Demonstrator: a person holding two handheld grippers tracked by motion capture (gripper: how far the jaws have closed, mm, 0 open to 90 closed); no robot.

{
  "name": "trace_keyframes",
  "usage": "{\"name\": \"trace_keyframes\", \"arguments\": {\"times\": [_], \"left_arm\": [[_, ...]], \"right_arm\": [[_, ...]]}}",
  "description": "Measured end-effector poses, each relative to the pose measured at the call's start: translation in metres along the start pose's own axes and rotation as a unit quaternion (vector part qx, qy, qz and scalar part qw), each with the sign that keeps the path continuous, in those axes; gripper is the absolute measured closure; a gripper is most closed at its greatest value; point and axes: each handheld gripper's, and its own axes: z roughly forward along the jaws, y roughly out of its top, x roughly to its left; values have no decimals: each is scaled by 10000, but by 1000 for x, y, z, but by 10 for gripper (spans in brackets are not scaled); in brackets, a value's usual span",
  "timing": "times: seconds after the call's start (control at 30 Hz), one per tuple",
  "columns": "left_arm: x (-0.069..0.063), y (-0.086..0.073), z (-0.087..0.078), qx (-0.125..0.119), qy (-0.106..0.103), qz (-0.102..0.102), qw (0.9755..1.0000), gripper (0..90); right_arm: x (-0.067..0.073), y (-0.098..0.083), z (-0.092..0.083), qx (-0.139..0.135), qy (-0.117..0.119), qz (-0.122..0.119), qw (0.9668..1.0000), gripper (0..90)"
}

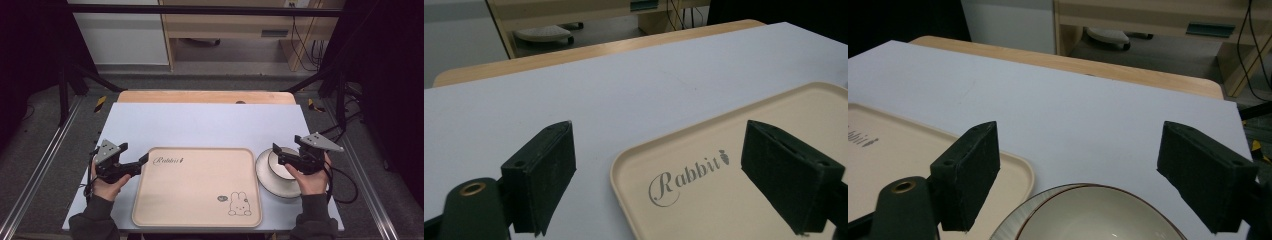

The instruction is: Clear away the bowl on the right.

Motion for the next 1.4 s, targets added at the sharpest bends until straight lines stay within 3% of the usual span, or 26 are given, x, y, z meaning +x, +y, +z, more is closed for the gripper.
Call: {"name": "trace_keyframes", "arguments": {"times": [0.17, 0.23, 0.73, 0.93, 1.4], "left_arm": [[0, 0, -1, -9, -5, -13, 10000, 139], [0, 0, 0, -8, -1, -15, 10000, 139], [0, -1, 1, 7, 2, -18, 10000, 139], [0, -1, 1, 34, 9, 15, 10000, 139], [-1, -1, 2, 50, 23, 26, 10000, 139]], "right_arm": [[-6, -1, -3, -27, -101, -17, 9999, 154], [-10, -1, -5, 16, -89, 97, 9999, 155], [-23, -4, -7, 279, -265, 216, 9990, 168], [-29, -10, -2, 619, -420, 155, 9971, 211], [-36, -19, 7, 1080, -451, 191, 9929, 291]]}}
